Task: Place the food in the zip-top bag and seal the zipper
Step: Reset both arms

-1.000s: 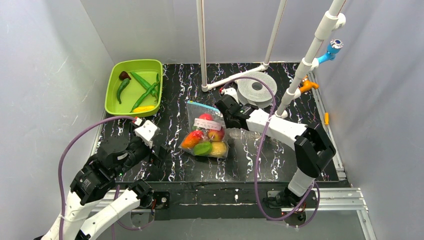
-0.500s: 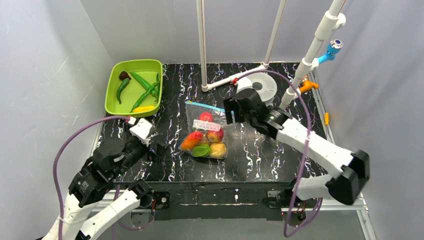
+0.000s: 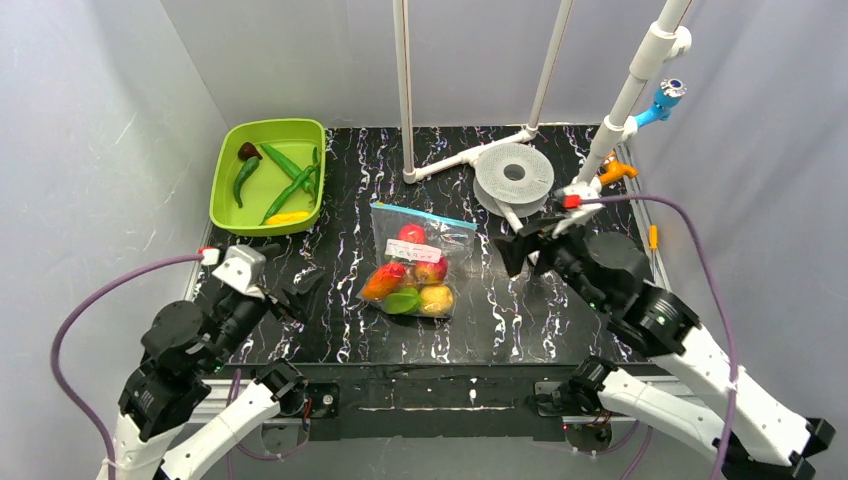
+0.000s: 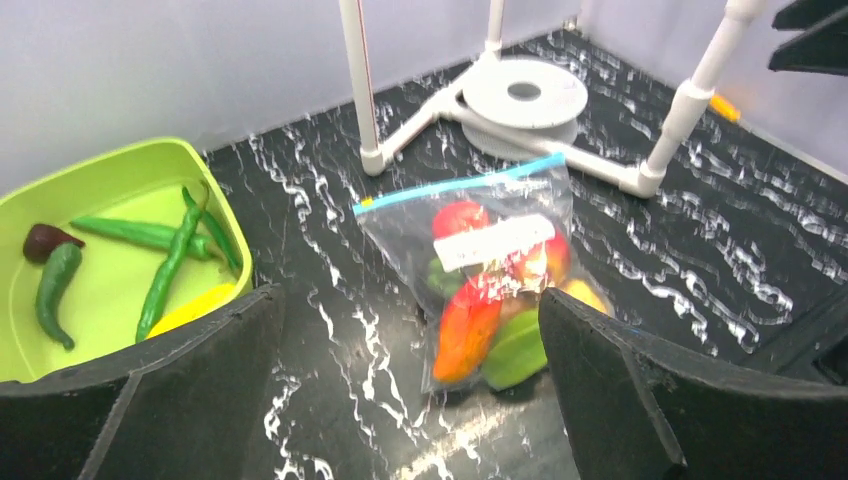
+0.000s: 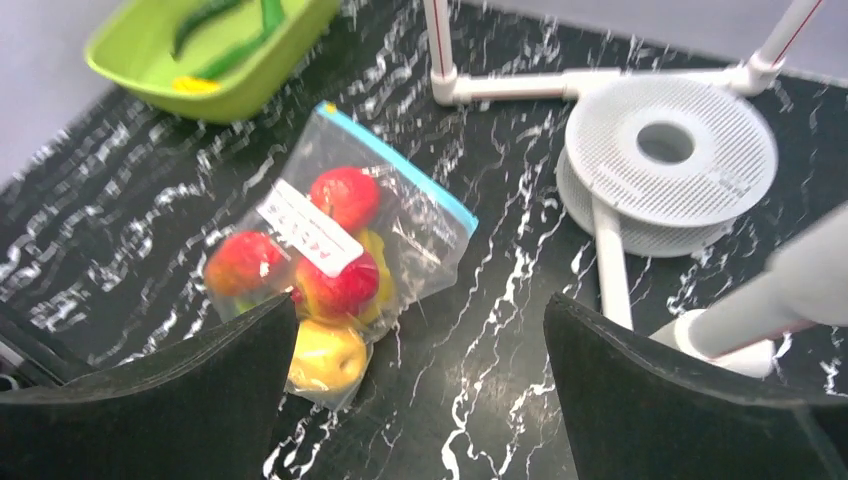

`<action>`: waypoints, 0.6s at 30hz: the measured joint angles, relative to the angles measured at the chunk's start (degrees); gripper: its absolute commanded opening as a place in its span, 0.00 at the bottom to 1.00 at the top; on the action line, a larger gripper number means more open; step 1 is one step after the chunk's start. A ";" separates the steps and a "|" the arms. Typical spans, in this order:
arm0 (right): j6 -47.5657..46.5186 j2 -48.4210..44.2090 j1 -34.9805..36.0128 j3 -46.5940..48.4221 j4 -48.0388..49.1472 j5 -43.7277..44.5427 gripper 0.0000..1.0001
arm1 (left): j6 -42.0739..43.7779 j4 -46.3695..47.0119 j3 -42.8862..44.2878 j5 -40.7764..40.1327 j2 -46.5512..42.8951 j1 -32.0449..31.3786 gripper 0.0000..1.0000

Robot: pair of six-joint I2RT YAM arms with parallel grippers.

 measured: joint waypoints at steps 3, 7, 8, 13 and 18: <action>-0.34 -4.09 0.00 -0.96 0.53 2.19 0.98 | -0.12 1.73 -0.01 -0.64 -0.88 0.00 0.98; -0.54 -8.89 0.00 -2.60 -1.40 6.34 0.98 | -0.18 4.76 -0.29 -1.87 -2.58 0.00 0.98; -0.57 -10.09 0.00 -2.72 -2.24 7.14 0.98 | -0.17 5.48 -0.36 -2.24 -3.13 0.00 0.98; -0.51 -13.31 0.00 -2.63 -3.00 9.94 0.98 | -0.17 7.77 -0.39 -3.42 -4.44 0.00 0.98; -0.37 -13.49 0.00 -2.63 -3.10 10.84 0.98 | -0.17 8.25 -0.91 -3.88 -4.55 0.00 0.98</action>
